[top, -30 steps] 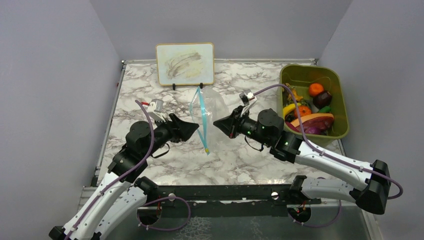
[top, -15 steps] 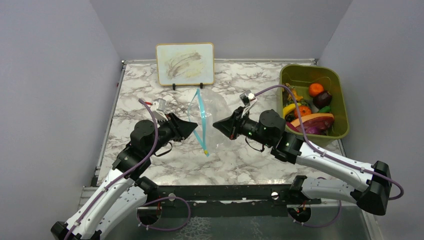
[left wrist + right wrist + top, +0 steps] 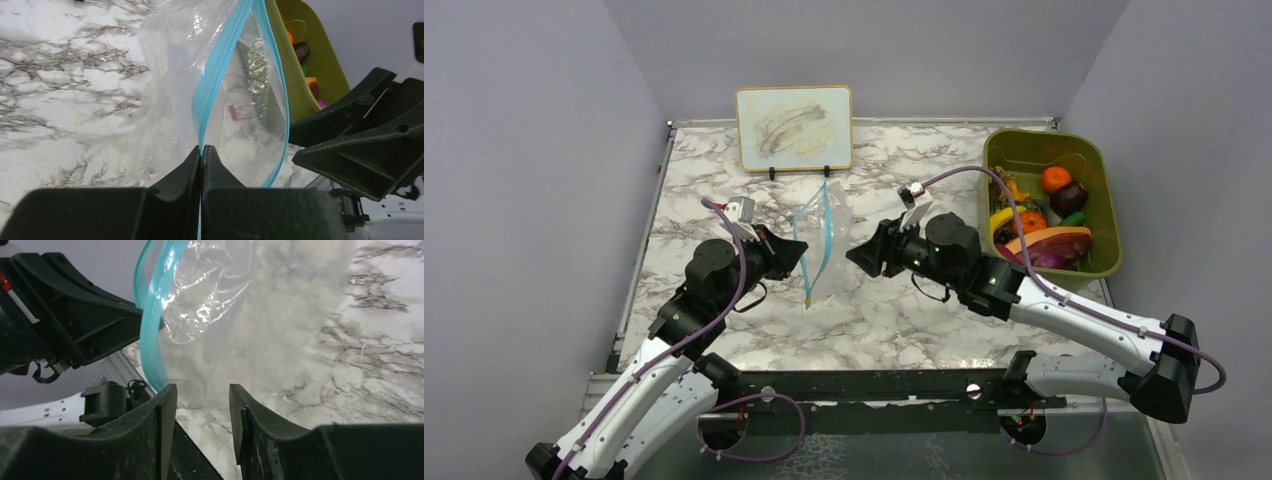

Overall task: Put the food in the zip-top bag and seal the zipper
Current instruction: Open the zipper of the food storage bag.

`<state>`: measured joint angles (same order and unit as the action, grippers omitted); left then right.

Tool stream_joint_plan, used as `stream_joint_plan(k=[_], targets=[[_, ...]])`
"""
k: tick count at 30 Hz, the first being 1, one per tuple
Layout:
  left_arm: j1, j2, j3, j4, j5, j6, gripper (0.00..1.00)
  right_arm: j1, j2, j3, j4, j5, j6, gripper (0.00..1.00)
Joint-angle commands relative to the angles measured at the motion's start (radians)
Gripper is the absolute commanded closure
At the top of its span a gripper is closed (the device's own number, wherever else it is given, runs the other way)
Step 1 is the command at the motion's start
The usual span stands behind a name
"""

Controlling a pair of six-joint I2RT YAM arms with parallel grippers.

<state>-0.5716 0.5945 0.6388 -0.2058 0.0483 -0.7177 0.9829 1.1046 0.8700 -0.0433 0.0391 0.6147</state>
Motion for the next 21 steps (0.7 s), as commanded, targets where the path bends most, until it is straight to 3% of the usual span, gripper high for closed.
stream_joint_plan(k=[1, 10, 15, 18, 21], targets=[[-0.004, 0.023, 0.056, -0.026, -0.07, 0.121, 1.0, 0.008, 0.034, 0.135, -0.194, 0.125, 0.054, 0.51], [-0.004, 0.096, 0.109, -0.039, -0.073, 0.192, 1.0, 0.007, 0.171, 0.329, -0.269, 0.132, 0.106, 0.36], [-0.003, 0.134, 0.117, -0.038, -0.038, 0.201, 1.0, 0.007, 0.281, 0.372, -0.283, 0.154, 0.132, 0.34], [-0.004, 0.139, 0.115, -0.038, -0.019, 0.204, 1.0, 0.007, 0.356, 0.411, -0.304, 0.186, 0.119, 0.36], [-0.003, 0.133, 0.119, -0.056, -0.027, 0.206, 1.0, 0.007, 0.413, 0.45, -0.375, 0.303, 0.107, 0.51]])
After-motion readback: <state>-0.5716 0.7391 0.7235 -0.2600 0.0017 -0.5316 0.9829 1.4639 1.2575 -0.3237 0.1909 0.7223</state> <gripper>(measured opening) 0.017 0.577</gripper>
